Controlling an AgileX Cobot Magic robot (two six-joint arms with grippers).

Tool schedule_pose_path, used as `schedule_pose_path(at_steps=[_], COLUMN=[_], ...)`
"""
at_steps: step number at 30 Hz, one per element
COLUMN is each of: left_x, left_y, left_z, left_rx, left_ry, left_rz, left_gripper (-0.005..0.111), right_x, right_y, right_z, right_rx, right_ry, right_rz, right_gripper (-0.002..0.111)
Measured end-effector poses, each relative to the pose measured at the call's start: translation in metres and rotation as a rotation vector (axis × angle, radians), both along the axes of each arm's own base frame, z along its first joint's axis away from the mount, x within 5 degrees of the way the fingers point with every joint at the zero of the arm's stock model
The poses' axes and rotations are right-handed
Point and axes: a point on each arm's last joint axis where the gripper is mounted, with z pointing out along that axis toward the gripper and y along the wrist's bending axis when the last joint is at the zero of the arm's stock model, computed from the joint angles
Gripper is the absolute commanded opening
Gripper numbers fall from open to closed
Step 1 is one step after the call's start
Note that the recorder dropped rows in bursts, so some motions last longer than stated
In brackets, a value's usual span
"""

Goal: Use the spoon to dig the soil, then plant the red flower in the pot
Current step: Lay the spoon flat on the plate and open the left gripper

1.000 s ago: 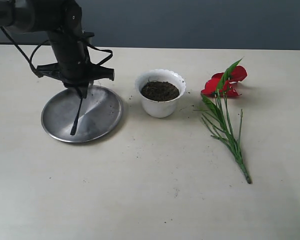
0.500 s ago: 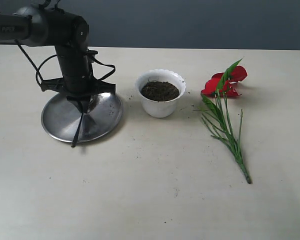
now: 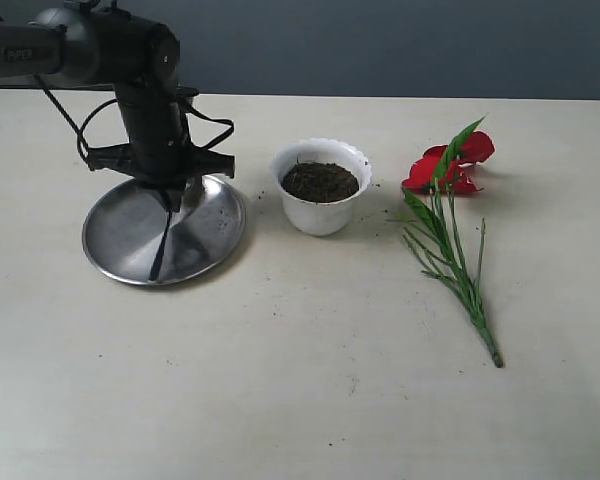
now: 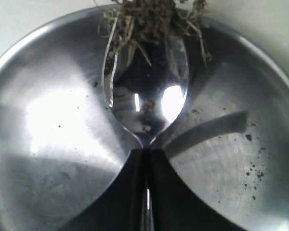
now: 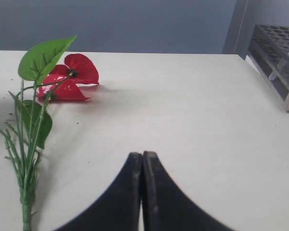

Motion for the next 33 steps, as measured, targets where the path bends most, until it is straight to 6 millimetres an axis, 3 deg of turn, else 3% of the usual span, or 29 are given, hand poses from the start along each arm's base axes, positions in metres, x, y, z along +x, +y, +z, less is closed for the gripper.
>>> schedule_pose_path(at_steps=[12,33], left_x=[0.002,0.000], left_y=[0.011,0.008], left_z=[0.000,-0.014], left_rx=[0.027,-0.017], left_ry=[-0.005,0.052], left_rz=[0.006,0.036], left_gripper=[0.000,0.000], right_x=[0.000,0.000], right_y=[0.000,0.000], right_z=[0.000,0.000], right_rx=[0.000,0.000], right_ry=[0.000,0.000], right_rz=[0.000,0.000], right_gripper=[0.000,0.000])
